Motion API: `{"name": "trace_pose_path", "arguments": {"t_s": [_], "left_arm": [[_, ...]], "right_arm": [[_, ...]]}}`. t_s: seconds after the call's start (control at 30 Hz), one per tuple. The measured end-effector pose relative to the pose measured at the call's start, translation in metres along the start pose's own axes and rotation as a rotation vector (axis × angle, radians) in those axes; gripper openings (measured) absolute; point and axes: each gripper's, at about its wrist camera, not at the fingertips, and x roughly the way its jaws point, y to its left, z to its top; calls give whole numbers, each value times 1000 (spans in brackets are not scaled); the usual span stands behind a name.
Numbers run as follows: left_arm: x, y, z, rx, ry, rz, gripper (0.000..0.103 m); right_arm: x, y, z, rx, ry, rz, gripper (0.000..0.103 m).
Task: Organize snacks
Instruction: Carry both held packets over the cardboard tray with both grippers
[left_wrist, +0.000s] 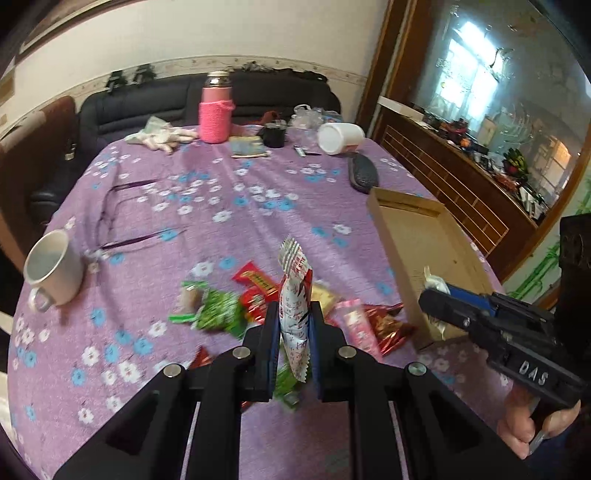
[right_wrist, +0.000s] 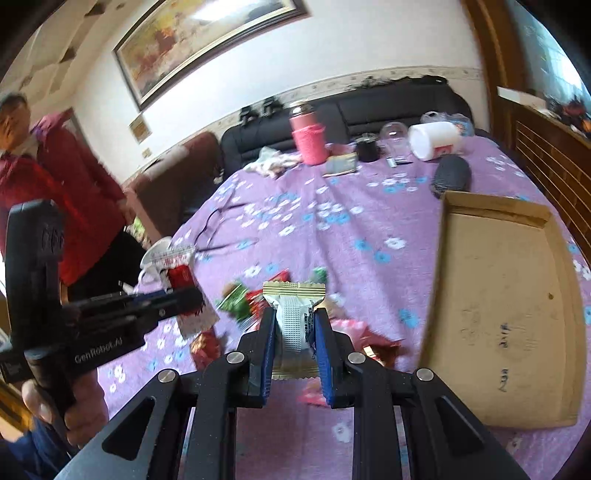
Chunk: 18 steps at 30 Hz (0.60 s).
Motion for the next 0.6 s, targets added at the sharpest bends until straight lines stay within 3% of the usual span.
{"name": "trace_pose_path", "arguments": {"t_s": [0.4,0.6], "left_arm": [[31,-41,27,55,43,-43,14],[67,-97,58,113,80,-124,14]], "right_arm": [[-14,-83,17,172,-29,-80,22],[-20,-138,51,277,-79,-194,22]]}}
